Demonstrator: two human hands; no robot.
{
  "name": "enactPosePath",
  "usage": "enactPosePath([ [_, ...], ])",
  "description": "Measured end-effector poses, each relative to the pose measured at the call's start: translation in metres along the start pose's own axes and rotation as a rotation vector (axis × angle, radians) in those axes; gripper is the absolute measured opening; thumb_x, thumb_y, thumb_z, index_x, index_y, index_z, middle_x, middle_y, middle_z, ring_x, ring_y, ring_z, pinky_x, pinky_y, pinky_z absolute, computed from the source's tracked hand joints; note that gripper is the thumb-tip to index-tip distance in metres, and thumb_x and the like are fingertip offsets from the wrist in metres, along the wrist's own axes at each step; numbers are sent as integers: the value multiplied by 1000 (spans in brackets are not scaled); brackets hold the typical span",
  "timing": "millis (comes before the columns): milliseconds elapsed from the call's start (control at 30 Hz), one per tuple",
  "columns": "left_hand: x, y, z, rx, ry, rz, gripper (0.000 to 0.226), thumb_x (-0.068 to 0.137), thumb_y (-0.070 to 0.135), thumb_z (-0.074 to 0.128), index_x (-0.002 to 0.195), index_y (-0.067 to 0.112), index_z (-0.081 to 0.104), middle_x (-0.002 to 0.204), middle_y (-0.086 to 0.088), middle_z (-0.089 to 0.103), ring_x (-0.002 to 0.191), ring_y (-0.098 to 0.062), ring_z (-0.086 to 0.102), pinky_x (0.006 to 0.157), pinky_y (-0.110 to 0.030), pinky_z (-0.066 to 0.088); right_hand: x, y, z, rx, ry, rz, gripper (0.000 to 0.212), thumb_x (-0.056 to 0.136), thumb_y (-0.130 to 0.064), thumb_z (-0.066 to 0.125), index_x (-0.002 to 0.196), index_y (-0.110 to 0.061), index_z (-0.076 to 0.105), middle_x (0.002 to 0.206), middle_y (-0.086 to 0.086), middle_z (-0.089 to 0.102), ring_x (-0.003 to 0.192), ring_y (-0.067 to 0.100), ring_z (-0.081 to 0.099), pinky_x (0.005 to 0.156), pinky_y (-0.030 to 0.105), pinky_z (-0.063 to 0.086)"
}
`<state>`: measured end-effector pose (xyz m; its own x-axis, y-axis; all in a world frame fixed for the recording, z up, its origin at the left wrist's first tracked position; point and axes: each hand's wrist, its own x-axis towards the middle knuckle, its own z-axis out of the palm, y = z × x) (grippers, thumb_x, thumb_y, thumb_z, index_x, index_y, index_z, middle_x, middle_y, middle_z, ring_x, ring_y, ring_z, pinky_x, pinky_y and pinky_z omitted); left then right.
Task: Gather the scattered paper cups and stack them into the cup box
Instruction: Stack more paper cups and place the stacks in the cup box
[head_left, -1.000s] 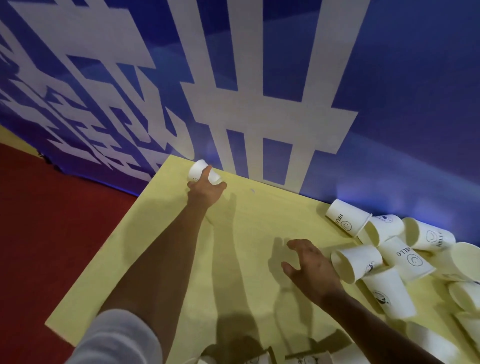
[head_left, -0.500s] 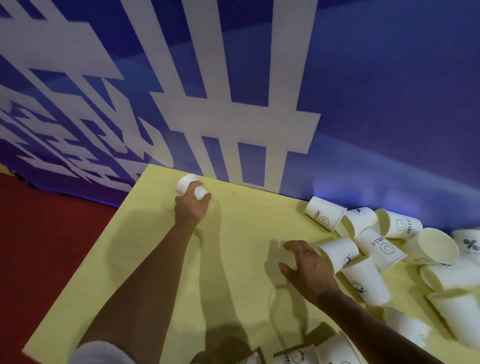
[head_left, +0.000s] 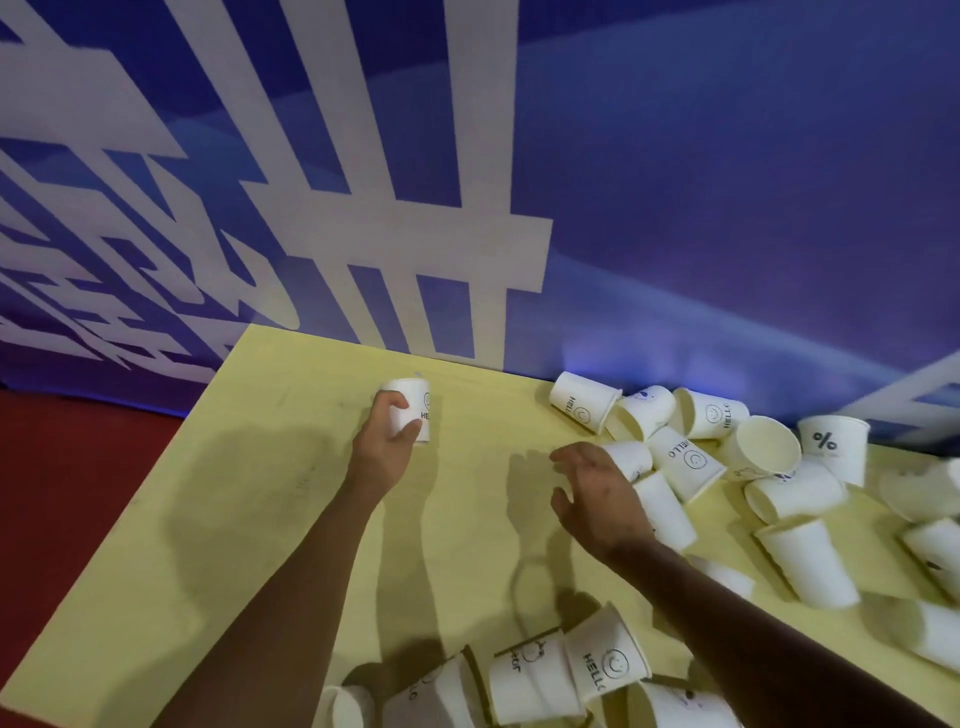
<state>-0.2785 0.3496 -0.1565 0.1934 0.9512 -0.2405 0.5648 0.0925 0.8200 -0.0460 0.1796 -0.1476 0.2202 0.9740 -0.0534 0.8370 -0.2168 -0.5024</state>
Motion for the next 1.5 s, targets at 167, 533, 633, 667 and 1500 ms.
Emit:
enactPosePath([
  [167, -32, 23, 30, -191, -158, -98, 49, 87, 15, 71, 123, 15, 38, 102, -1, 64, 80, -10, 62, 70, -29, 49, -11, 16, -30, -4, 77, -48, 35, 84, -9, 65, 119, -15, 65, 122, 2, 64, 115, 19, 55, 93, 24, 44],
  [533, -77, 36, 59, -263, -322, -206, 59, 86, 17, 70, 138, 21, 41, 113, 11, 63, 100, -6, 62, 77, -26, 49, -7, 33, -45, -153, -175, 99, 70, 83, -9, 58, 150, -16, 39, 152, 4, 43, 138, 23, 38, 115, 31, 29],
  [633, -87, 34, 56, -274, -321, -231, 46, 86, 15, 70, 128, 19, 52, 115, 7, 64, 95, -7, 64, 71, -23, 48, 0, 30, -30, -272, -161, 59, 69, 83, -5, 56, 149, -15, 37, 152, 7, 39, 139, 28, 35, 117, 36, 28],
  [667, -90, 32, 55, -286, -315, -235, 45, 84, 18, 72, 125, 20, 54, 114, 8, 66, 94, -7, 65, 71, -24, 48, 4, 29, -24, -324, -133, 40, 67, 83, -5, 56, 147, -14, 39, 148, 9, 42, 135, 30, 38, 114, 38, 31],
  [1500, -167, 175, 128, -394, -364, -115, 57, 75, 18, 73, 127, 22, 48, 115, -2, 66, 100, -19, 66, 75, -30, 52, -95, 77, -158, 539, 324, 309, 51, 76, -24, 83, 120, -24, 57, 106, -11, 64, 93, 7, 61, 78, 17, 48],
])
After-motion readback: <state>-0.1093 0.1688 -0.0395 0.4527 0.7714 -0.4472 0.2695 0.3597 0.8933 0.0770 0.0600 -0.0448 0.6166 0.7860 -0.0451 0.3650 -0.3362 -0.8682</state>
